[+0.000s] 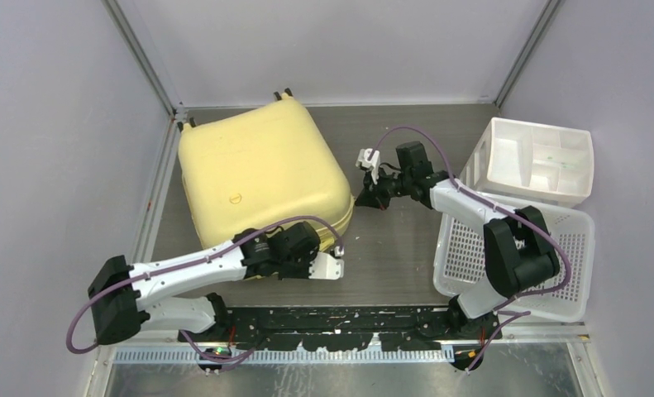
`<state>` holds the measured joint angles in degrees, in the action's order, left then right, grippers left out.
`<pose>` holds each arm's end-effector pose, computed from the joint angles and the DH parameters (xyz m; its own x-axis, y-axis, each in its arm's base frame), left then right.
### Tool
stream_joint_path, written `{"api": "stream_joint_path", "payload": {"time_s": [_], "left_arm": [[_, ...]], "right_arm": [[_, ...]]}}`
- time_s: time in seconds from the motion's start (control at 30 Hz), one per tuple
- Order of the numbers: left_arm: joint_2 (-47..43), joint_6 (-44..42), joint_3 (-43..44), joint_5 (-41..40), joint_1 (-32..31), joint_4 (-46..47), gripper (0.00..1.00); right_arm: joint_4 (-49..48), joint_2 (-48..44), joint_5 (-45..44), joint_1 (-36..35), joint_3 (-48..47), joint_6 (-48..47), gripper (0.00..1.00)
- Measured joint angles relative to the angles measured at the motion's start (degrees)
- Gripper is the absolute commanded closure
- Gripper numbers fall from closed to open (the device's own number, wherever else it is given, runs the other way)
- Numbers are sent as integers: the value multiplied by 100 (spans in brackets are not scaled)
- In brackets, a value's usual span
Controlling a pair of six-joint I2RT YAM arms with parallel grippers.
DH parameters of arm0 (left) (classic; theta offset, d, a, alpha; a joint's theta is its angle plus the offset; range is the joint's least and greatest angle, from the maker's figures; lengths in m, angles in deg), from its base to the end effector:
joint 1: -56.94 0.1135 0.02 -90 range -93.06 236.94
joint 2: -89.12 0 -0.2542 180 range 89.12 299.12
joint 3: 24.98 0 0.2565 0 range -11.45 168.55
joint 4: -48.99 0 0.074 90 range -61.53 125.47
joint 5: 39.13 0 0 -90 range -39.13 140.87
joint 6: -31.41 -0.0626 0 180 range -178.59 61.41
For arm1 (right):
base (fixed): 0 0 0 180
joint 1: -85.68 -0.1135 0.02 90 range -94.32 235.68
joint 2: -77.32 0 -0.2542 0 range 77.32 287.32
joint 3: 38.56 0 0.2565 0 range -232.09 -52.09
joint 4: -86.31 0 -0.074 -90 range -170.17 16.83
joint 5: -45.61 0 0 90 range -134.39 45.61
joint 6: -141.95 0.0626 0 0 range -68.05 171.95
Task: Open, take out, and arrange the luggage
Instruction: Unzip the luggage at the center of the board.
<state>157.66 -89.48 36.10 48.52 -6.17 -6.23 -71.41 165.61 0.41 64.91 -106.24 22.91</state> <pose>0.1126 -0.2165 0.1955 0.1083 0.9206 -0.3752 0.9637 -0.0046 0.2669 0.3016 0.1616 0.1967 -0.1999 -0.4442 -0.8733 -0.9509 0.3028 0.0636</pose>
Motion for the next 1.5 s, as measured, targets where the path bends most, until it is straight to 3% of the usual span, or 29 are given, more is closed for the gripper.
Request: {"api": "stream_joint_path", "payload": {"time_s": [0.5,1.13,1.17,1.33,1.43,1.47,1.5], "left_arm": [[-1344,-1080,-723,227,9,-485,100],[-1351,-1628,-828,-164,76,-560,100],[-1357,-1600,-824,-177,74,-555,97],[-1488,-1091,-634,-227,20,-616,61],[-1480,-315,-46,-142,-87,-656,51],[-1399,46,284,-83,-103,-632,42],[-1305,393,584,2,-103,-560,24]], "right_arm": [[870,1172,645,-96,-1366,-662,99],[2017,2734,1067,-184,-3392,-977,99],[1985,2723,1084,-184,-3362,-1040,99],[1381,2457,1040,-184,-2865,-1276,99],[1069,2358,817,-146,-2715,-1340,99],[975,2330,752,-127,-2671,-1351,99],[876,2297,684,-105,-2621,-1351,99]]}}
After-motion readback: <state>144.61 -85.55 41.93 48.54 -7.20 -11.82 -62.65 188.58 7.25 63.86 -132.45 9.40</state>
